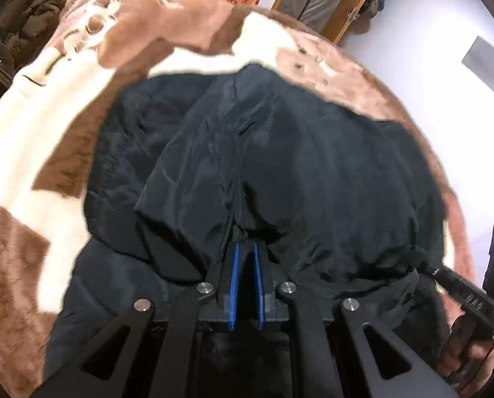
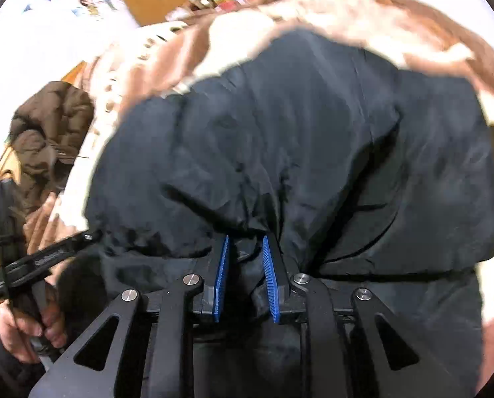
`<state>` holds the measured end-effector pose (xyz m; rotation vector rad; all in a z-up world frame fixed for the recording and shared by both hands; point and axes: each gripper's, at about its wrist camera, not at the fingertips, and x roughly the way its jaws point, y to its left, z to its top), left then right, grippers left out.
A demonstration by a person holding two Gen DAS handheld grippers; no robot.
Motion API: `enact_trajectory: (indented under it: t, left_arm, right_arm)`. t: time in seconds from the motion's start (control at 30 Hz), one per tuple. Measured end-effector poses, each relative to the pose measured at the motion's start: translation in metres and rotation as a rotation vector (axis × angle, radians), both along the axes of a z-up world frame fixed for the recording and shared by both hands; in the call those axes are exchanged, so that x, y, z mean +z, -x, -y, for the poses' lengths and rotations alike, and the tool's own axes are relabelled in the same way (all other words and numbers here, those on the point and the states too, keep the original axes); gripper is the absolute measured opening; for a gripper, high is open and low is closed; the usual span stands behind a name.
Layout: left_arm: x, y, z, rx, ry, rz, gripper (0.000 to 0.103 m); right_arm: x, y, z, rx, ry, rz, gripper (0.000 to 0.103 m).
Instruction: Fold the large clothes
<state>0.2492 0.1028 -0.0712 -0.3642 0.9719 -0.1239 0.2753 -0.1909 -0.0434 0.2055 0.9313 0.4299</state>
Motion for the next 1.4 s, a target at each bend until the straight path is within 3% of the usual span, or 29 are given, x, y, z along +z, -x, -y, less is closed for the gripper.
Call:
enact_trajectory:
  t: [0.13,0.27,0.37,0.43,0.53,0.67,0.8,0.9,1.03,1.17,1.23,1.3,1.4]
  left_arm:
    - [0.037,0.003,-0.003,-0.002,-0.030,0.096,0.010]
    - [0.051,-0.045,0.002,-0.002,-0.085,0.150,0.010]
    - [0.034,-0.084,0.000,0.014,-0.107,0.130,0.010]
    - [0.011,-0.099,-0.004,0.026,-0.092,0.089,0.010]
    - [-0.016,-0.102,0.001,0.011,-0.084,0.096,0.010]
    - [-0.023,-0.091,0.008,0.001,-0.099,0.133,0.010]
    - [-0.006,-0.086,0.004,0.005,-0.082,0.102,0.010]
    - [0.021,-0.057,0.003,-0.018,-0.059,0.163,0.010]
    - [0.039,-0.008,0.018,-0.082,-0.015,0.218,0.010]
    - [0.026,0.022,0.049,-0.184,0.004,0.182,0.010]
    - [0.007,0.023,0.060,-0.199,-0.026,0.135,0.010]
    - [-0.016,0.015,0.061,-0.186,-0.026,0.065,0.010]
    - [-0.033,0.006,0.060,-0.176,-0.018,0.045,0.010]
  right_arm:
    - [0.032,-0.023,0.012,-0.039,0.008,0.115,0.021]
    - [0.028,-0.080,0.019,-0.096,0.057,0.122,0.021]
    - [0.000,-0.108,0.034,-0.145,0.109,0.065,0.021]
    - [-0.032,-0.117,0.050,-0.164,0.091,0.009,0.020]
    - [-0.055,-0.112,0.061,-0.197,0.061,0.026,0.020]
    - [-0.063,-0.113,0.063,-0.205,0.068,0.033,0.020]
    - [-0.037,-0.110,0.066,-0.214,0.055,-0.004,0.020]
    - [0.003,-0.082,0.067,-0.209,-0.005,0.066,0.022]
    - [0.038,-0.023,0.036,-0.057,-0.059,0.156,0.022]
    - [0.003,-0.001,0.004,0.052,-0.007,0.068,0.022]
    - [-0.027,-0.005,0.004,0.021,0.048,0.008,0.022]
    - [-0.055,-0.013,0.016,-0.011,-0.011,-0.065,0.020]
    - [-0.065,-0.015,0.016,-0.002,0.007,-0.055,0.020]
